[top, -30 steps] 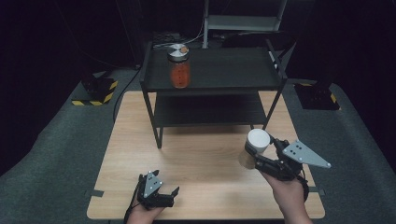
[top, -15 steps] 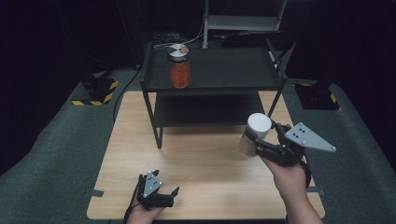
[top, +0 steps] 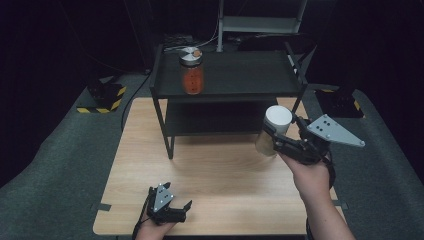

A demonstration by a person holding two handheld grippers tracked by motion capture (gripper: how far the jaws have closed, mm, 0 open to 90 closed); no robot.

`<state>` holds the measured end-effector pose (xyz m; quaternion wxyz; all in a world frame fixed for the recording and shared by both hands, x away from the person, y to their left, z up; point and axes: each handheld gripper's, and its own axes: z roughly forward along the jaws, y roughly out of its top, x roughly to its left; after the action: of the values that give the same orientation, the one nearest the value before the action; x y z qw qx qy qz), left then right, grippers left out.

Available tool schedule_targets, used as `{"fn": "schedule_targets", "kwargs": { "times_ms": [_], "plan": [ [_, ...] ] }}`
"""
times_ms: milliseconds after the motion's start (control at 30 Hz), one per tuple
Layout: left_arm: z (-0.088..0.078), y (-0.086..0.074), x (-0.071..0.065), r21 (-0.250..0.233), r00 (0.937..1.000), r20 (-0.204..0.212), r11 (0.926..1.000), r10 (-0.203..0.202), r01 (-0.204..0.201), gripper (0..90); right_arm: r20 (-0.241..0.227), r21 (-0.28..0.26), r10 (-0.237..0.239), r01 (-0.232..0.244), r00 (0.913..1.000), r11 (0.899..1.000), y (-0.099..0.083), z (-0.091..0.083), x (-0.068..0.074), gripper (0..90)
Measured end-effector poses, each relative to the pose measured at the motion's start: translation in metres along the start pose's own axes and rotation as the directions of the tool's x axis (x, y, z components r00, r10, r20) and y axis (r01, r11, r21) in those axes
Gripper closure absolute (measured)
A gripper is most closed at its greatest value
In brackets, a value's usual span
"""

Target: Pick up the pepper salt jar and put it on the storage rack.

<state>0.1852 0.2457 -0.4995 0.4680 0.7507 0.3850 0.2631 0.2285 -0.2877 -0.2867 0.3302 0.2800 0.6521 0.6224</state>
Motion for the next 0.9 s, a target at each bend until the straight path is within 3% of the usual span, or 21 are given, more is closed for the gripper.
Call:
{"fn": "schedule_targets", "kwargs": {
  "times_ms": [900],
  "plan": [
    [-0.001,-0.002,0.002,-0.012,0.9999,0.005,0.9998,-0.014,0.014,0.4,0.073,-0.042,0.002,0.001,0.9973,0.999,0.058,0.027,-0.011,33.3]
  ]
}}
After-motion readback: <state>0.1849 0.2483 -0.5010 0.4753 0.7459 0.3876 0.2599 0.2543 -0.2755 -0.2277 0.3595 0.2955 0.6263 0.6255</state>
